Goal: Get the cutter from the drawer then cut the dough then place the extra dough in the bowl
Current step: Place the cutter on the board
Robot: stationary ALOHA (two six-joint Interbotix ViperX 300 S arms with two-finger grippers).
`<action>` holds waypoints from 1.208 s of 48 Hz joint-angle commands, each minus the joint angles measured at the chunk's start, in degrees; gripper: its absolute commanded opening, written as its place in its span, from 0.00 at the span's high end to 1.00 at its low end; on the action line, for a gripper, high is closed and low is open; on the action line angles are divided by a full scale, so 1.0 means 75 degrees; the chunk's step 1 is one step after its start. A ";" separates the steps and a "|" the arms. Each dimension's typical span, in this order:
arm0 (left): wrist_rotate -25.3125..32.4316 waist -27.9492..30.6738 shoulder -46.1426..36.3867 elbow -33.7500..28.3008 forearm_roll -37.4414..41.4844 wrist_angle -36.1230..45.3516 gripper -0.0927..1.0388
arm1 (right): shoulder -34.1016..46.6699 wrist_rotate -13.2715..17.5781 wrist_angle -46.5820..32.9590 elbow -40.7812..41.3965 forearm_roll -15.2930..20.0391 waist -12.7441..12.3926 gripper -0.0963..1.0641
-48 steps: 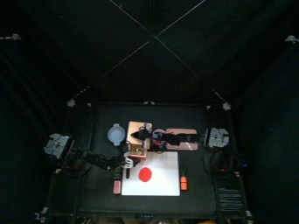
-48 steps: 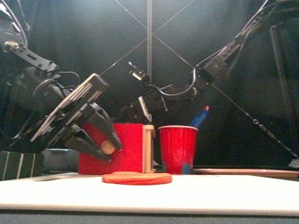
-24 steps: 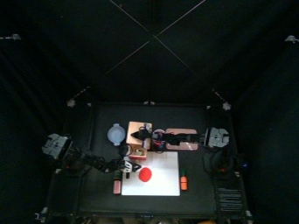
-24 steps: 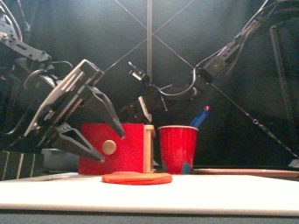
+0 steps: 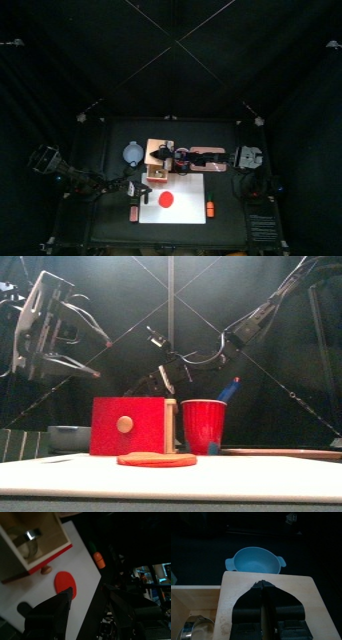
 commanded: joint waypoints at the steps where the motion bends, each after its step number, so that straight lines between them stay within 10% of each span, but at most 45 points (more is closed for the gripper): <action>1: 0.0129 0.0363 -0.0082 0.0059 0.1500 -0.0668 0.16 | -0.0609 0.0023 -0.0035 -0.0070 0.0035 0.0117 0.98; 31: 0.2461 0.1219 -0.0211 0.0094 0.3352 -0.0750 0.33 | -0.3047 0.0246 0.3082 0.1078 0.1523 0.1512 0.96; 48: 0.3352 0.1207 -0.0328 0.0164 0.3492 -0.0773 0.34 | -0.2438 0.0258 0.3152 0.0844 0.1289 0.1535 0.35; 58: 0.3352 0.1207 -0.0328 0.0211 0.3598 -0.0773 0.34 | -0.1852 0.0246 0.3305 0.0398 0.1254 0.1488 0.23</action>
